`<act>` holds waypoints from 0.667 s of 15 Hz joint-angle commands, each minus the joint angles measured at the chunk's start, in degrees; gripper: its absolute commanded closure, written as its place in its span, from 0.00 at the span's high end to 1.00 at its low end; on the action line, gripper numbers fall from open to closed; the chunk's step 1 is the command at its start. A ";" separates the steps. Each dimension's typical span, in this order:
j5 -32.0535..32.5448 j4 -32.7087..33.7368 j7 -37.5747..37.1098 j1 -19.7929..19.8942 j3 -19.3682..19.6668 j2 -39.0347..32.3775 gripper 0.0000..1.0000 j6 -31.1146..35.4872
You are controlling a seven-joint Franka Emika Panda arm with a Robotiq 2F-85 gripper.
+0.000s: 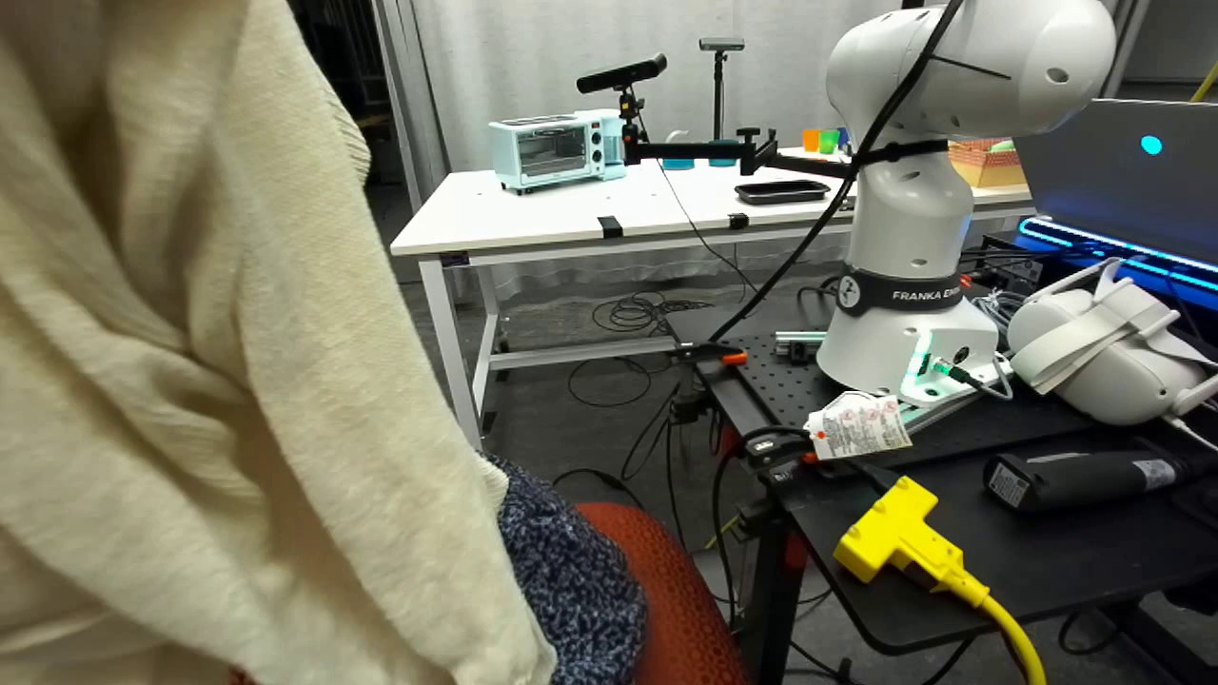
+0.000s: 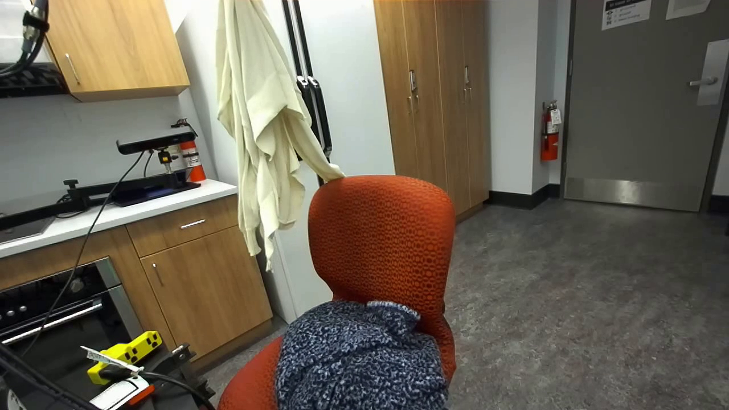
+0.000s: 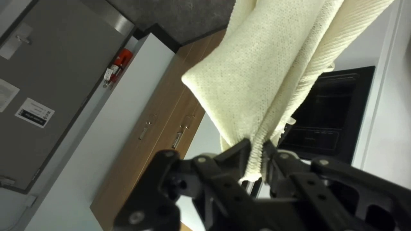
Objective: Remove the yellow blanket from the backrest of the the orange chair
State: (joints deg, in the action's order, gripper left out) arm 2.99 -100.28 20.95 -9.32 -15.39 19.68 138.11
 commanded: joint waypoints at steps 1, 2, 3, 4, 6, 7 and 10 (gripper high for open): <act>2.33 -0.09 -5.11 -0.96 0.52 2.33 0.02 -6.17; 2.14 0.17 -5.76 -1.16 0.55 2.54 0.02 -8.39; 1.79 0.43 -6.43 -1.37 0.58 2.66 0.02 -10.39; 1.65 0.61 -7.18 -1.44 0.54 2.84 0.02 -12.14; 1.88 1.01 -9.43 -1.26 0.21 3.18 0.02 -15.51; 1.08 1.28 -10.44 -1.53 0.25 3.28 0.02 -17.33; 0.75 2.03 -14.13 -1.52 -0.11 3.45 0.02 -21.73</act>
State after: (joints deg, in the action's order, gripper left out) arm 3.59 -99.99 10.61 -10.07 -15.62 22.43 120.41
